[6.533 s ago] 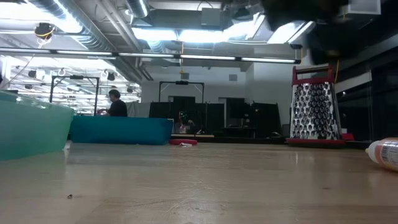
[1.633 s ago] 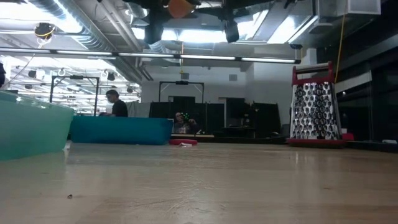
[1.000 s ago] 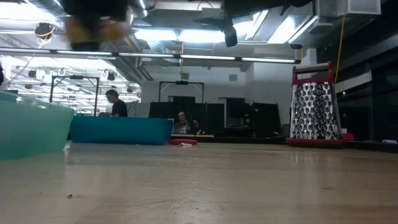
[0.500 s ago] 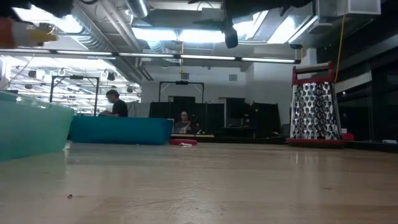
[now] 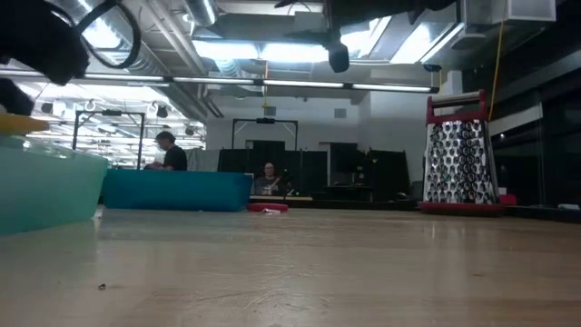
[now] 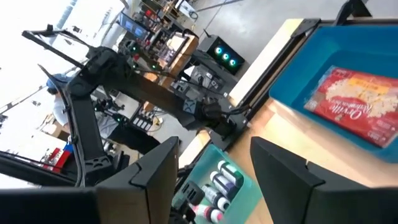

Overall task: Pick & Place Food Item
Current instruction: Put the yellow food coloring bottle into the green bin

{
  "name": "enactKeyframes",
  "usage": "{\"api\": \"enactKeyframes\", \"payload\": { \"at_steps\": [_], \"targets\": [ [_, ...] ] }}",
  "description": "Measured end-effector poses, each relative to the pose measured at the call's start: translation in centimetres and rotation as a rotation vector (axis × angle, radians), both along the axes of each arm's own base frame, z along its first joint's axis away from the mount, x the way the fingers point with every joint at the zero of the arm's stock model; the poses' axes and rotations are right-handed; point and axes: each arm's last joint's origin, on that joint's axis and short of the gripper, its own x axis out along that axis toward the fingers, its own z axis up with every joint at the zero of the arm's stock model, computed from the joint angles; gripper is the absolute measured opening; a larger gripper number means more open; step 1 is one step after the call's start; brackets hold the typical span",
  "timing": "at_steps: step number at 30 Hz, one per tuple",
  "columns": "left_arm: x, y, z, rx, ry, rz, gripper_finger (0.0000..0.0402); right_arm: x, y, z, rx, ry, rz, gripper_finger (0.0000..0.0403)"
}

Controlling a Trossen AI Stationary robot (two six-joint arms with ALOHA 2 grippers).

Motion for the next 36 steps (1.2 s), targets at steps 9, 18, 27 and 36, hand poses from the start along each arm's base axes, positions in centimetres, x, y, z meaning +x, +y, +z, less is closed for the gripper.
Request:
{"api": "enactKeyframes", "payload": {
  "at_steps": [9,18,27,36],
  "targets": [
    [-1.2,-1.2,0.4,-0.001,-0.001,0.068,0.0088,0.1,0.8,-0.2,0.007,0.023,0.037,0.0204],
    [-3.9,-1.9,-1.7,0.032,0.068,0.112,0.0088,0.1,0.9,-0.2,0.007,0.021,0.039,0.0204],
    [-3.9,-0.9,-3.6,0.015,0.029,0.165,0.0088,0.1,0.9,-0.2,0.010,0.021,0.038,0.0204],
    [-3.5,0.0,-3.9,0.054,0.007,0.157,0.0117,0.1,0.9,-0.2,0.010,0.022,0.038,0.0204]
  ]
}}
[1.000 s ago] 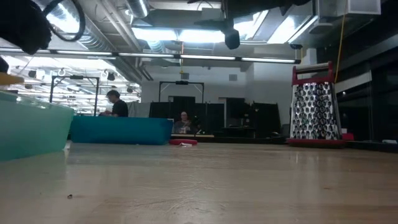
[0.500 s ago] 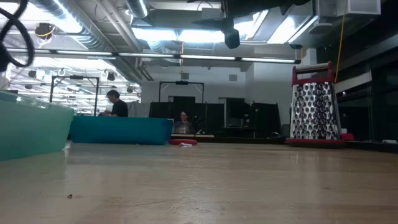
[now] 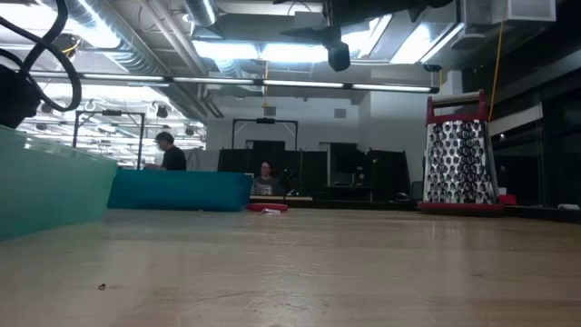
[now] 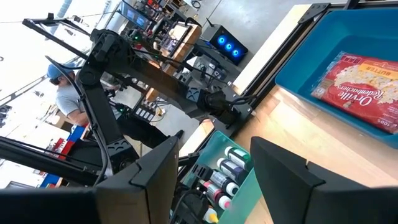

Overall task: Pick & Place Food Item
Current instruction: Put the yellow food coloring bottle into the green bin, then return to Home Position

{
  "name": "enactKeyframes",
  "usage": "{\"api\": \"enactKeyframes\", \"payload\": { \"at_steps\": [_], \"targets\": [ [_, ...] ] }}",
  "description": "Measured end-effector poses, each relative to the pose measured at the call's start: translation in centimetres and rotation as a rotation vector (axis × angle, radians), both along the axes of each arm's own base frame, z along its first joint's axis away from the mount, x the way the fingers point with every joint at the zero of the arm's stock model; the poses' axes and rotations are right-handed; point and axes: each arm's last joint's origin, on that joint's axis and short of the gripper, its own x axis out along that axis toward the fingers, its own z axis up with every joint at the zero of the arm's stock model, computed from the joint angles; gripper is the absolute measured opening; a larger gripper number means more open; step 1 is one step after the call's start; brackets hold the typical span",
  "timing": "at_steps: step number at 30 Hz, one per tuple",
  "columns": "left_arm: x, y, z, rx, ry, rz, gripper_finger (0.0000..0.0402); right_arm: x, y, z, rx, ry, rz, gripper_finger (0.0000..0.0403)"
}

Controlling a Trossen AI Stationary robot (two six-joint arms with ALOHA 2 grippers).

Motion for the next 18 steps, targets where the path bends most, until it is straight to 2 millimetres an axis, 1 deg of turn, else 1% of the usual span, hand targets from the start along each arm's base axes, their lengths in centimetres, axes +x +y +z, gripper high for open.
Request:
{"api": "enactKeyframes", "payload": {
  "at_steps": [6,9,12,14,18],
  "targets": [
    [0.0,0.2,0.5,-0.022,-0.009,0.064,0.0182,0.0,0.0,0.0,-0.002,0.000,0.000,0.0204],
    [-0.2,0.5,1.7,-0.020,-0.057,0.106,0.0206,0.0,0.0,0.1,-0.005,-0.008,0.001,0.0204],
    [0.0,0.7,3.9,-0.046,-0.186,0.158,0.0221,0.1,0.0,0.3,-0.014,-0.033,0.008,0.0204],
    [0.1,1.0,5.9,-0.037,-0.318,0.208,0.0225,0.1,0.1,0.7,-0.035,-0.076,0.033,0.0204],
    [0.3,2.1,11.7,0.000,-0.693,0.313,0.0221,0.1,0.3,2.7,-0.144,-0.285,0.136,0.0204]
  ]
}}
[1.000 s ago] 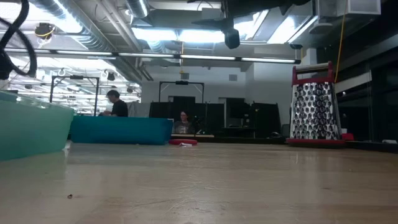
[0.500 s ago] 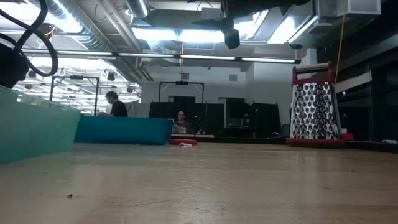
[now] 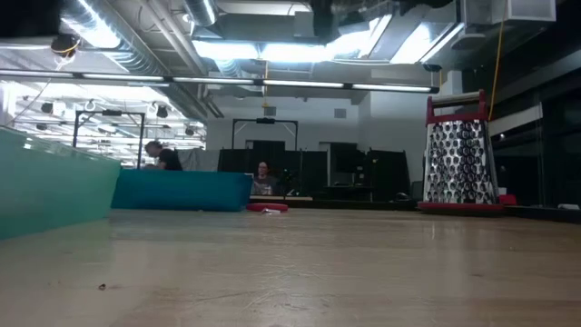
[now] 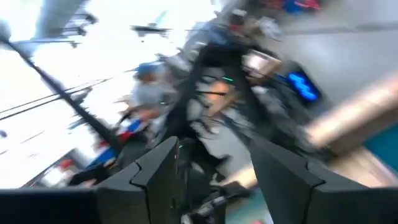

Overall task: Pick & Place Food Item
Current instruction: Return to Home Position

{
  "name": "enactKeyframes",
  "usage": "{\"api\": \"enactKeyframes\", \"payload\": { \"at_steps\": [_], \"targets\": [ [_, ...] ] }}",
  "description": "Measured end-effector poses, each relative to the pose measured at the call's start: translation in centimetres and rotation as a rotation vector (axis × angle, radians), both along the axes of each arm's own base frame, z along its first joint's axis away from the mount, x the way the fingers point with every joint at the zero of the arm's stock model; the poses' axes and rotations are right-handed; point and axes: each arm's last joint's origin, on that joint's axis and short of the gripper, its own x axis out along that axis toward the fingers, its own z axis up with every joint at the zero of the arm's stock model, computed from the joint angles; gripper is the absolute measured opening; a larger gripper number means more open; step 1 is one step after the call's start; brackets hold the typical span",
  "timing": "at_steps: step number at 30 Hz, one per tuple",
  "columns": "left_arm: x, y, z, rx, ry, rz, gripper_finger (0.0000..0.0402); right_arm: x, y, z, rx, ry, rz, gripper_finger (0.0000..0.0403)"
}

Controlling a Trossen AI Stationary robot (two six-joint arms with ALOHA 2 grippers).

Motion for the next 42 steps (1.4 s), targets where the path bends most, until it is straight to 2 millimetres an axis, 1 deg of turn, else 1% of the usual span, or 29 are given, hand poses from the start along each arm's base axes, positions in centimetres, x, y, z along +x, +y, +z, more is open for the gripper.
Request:
{"api": "enactKeyframes", "payload": {
  "at_steps": [3,6,8,11,14,17,20,23,25,27,29,31,33,34,35,37,40,42],
  "targets": [
    [0.2,1.0,5.2,0.038,-0.281,0.007,0.0211,-0.6,0.3,1.6,-0.068,-0.131,0.079,0.0204],
    [0.3,2.2,10.6,0.090,-0.528,-0.016,0.0199,-1.7,0.6,3.3,-0.089,-0.176,0.133,0.0204],
    [0.2,2.9,13.5,0.153,-0.645,-0.017,0.0191,-2.6,0.8,4.3,-0.094,-0.204,0.165,0.0204],
    [-0.1,3.8,16.8,0.267,-0.754,-0.037,0.0181,-4.0,1.3,5.7,-0.089,-0.243,0.206,0.0204],
    [-0.5,4.4,18.5,0.377,-0.803,-0.044,0.0175,-5.5,1.9,7.1,-0.097,-0.291,0.225,0.0204],
    [-0.9,4.9,19.2,0.461,-0.820,0.005,0.0173,-6.8,2.4,8.2,-0.105,-0.326,0.248,0.0204],
    [-1.7,5.5,19.6,0.482,-0.822,0.037,0.0174,-7.6,2.9,8.7,-0.101,-0.334,0.323,0.0204],
    [-2.1,5.8,19.5,0.492,-0.805,0.008,0.0177,-7.9,3.2,8.7,-0.113,-0.326,0.438,0.0204],
    [-2.0,5.7,19.4,0.500,-0.797,-0.016,0.0177,-7.9,3.4,8.7,-0.075,-0.299,0.517,0.0204],
    [-1.9,5.6,19.4,0.504,-0.799,-0.019,0.0177,-8.0,3.4,8.7,-0.028,-0.279,0.539,0.0204],
    [-1.6,5.4,19.2,0.438,-0.803,0.010,0.0175,-8.0,3.5,8.8,-0.057,-0.310,0.534,0.0204],
    [-1.1,5.0,19.0,0.334,-0.809,0.042,0.0173,-8.5,3.9,9.4,-0.150,-0.392,0.526,0.0203],
    [-0.8,4.5,18.8,0.337,-0.818,-0.081,0.0173,-9.5,4.6,10.1,-0.258,-0.471,0.507,0.0203],
    [-0.7,4.2,18.8,0.350,-0.834,-0.161,0.0173,-10.1,4.9,10.4,-0.305,-0.491,0.497,0.0203],
    [-0.6,4.0,19.0,0.358,-0.862,-0.198,0.0173,-10.6,5.2,10.6,-0.348,-0.491,0.484,0.0203],
    [-0.4,3.8,19.0,0.386,-0.891,-0.224,0.0175,-11.7,5.7,10.2,-0.419,-0.400,0.415,0.0203],
    [-0.3,3.8,18.3,0.448,-0.924,-0.254,0.0175,-13.3,5.9,8.2,-0.483,-0.205,0.223,0.0203],
    [-0.3,4.1,17.8,0.462,-0.973,-0.268,0.0173,-14.7,5.9,7.2,-0.505,-0.199,0.154,0.0203]
  ]
}}
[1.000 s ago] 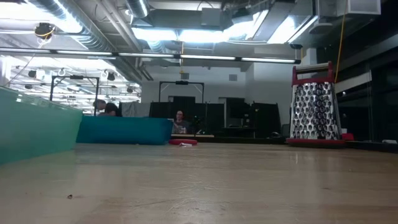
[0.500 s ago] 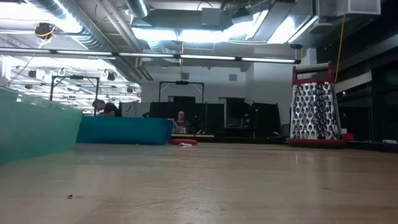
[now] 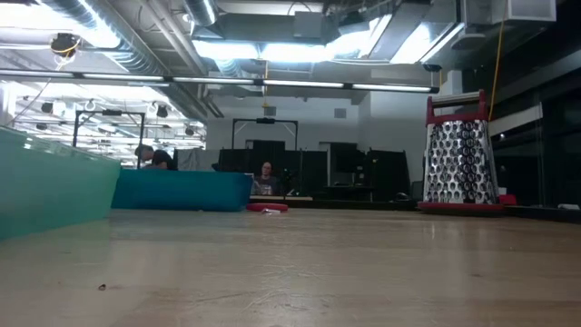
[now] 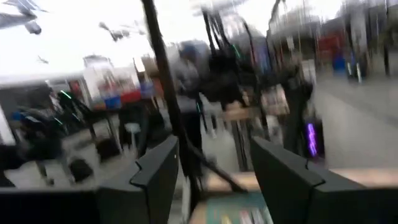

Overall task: Pick & Place Food Item
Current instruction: Return to Home Position

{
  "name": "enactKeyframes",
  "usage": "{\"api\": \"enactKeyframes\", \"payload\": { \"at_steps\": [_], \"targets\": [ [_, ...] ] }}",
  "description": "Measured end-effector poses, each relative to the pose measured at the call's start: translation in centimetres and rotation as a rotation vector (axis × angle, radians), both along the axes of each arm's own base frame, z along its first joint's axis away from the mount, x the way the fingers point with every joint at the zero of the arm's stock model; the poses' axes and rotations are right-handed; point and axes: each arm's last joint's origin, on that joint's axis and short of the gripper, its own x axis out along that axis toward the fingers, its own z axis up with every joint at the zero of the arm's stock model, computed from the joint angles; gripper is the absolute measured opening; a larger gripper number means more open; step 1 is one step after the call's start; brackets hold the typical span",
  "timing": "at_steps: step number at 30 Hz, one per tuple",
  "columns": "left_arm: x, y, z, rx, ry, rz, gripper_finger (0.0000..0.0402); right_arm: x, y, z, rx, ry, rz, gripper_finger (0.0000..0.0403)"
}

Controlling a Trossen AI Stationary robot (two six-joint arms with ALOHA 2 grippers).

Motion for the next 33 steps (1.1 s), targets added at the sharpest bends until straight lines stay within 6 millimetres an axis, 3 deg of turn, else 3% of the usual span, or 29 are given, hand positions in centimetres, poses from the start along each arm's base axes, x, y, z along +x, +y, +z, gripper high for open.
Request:
{"api": "enactKeyframes", "payload": {
  "at_steps": [3,7,10,16,21,33],
  "targets": [
    [-0.6,0.9,-1.1,0.023,-0.099,-0.038,0.0173,-3.1,-0.2,-0.7,0.005,-0.126,-0.012,0.0203],
    [-2.0,2.1,-3.9,0.034,-0.202,-0.026,0.0177,-6.3,-0.6,-4.0,0.050,-0.179,-0.059,0.0203],
    [-2.9,2.7,-6.1,0.028,-0.184,-0.014,0.0177,-7.5,-0.6,-6.3,0.108,-0.159,-0.077,0.0203],
    [-4.0,3.4,-10.0,0.034,-0.189,-0.019,0.0173,-7.2,-0.5,-11.2,0.107,-0.056,-0.101,0.0203],
    [-5.1,4.1,-13.6,0.004,-0.235,-0.018,0.0177,-7.3,-0.5,-14.3,0.115,-0.061,-0.108,0.0203],
    [-7.1,5.1,-21.2,-0.114,-0.246,-0.015,0.0178,-8.5,-0.8,-18.7,0.200,-0.044,-0.142,0.0204]
  ]
}}
